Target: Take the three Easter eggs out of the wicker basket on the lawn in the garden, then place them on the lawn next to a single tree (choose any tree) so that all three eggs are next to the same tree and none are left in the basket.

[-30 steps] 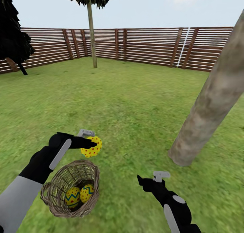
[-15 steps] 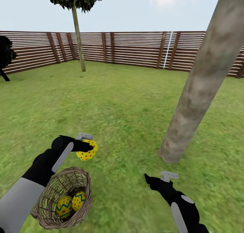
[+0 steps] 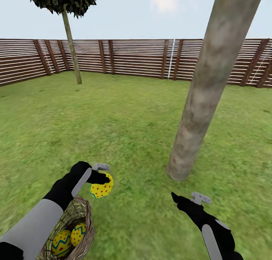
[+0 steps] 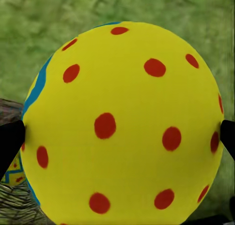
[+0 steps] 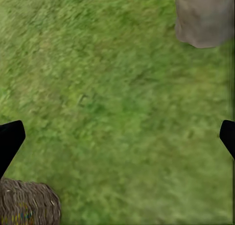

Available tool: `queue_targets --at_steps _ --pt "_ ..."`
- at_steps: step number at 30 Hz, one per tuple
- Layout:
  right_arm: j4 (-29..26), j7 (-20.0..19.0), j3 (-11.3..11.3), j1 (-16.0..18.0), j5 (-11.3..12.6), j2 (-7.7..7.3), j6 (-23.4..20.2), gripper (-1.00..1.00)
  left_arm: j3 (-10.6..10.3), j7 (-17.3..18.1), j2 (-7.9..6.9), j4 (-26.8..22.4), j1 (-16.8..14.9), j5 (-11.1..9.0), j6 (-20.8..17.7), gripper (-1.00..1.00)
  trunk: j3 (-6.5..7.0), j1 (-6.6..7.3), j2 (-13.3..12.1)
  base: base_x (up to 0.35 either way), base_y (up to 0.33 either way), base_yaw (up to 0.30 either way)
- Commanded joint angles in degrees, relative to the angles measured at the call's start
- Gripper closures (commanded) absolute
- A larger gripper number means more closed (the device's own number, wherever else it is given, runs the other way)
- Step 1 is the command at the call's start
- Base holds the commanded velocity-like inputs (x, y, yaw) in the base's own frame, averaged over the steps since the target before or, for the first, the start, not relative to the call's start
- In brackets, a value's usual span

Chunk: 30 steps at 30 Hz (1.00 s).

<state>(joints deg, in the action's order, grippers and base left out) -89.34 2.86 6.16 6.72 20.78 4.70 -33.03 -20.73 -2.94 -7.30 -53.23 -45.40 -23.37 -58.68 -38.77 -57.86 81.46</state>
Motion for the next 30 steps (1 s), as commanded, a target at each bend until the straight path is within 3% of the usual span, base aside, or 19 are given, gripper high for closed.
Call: queue_targets --at_steps 1,5,9,17,30 --pt "0.0 0.3 0.1 0.0 0.6 0.05 -0.3 -1.0 -0.2 -0.3 0.3 0.3 0.0 -0.3 -0.1 1.0 0.2 0.23 -0.4 0.0 0.0 -0.222" --pt "0.0 0.2 -0.2 0.0 0.6 0.04 -0.3 -1.0 -0.4 -0.1 3.06 4.5 -0.2 -0.3 -0.1 1.0 1.12 1.11 -2.0 0.0 0.0 -0.179" --pt "0.1 0.2 -0.4 0.0 0.6 0.04 -0.4 -1.0 -0.4 1.4 4.31 7.1 -0.4 -0.3 -0.1 1.0 1.87 1.98 -3.6 0.0 0.0 -0.038" --pt "0.1 0.1 -0.6 0.0 0.7 0.06 -0.4 -1.0 -0.4 3.5 5.14 9.3 -0.6 -0.3 -0.1 1.0 3.43 3.74 -6.8 0.0 0.0 -0.033" --pt "0.6 0.1 -0.3 0.0 0.7 0.04 -0.3 -1.0 -0.4 3.7 5.9 9.6 -0.6 -0.3 0.0 1.0 6.68 6.6 -12.0 0.0 0.0 -0.203"
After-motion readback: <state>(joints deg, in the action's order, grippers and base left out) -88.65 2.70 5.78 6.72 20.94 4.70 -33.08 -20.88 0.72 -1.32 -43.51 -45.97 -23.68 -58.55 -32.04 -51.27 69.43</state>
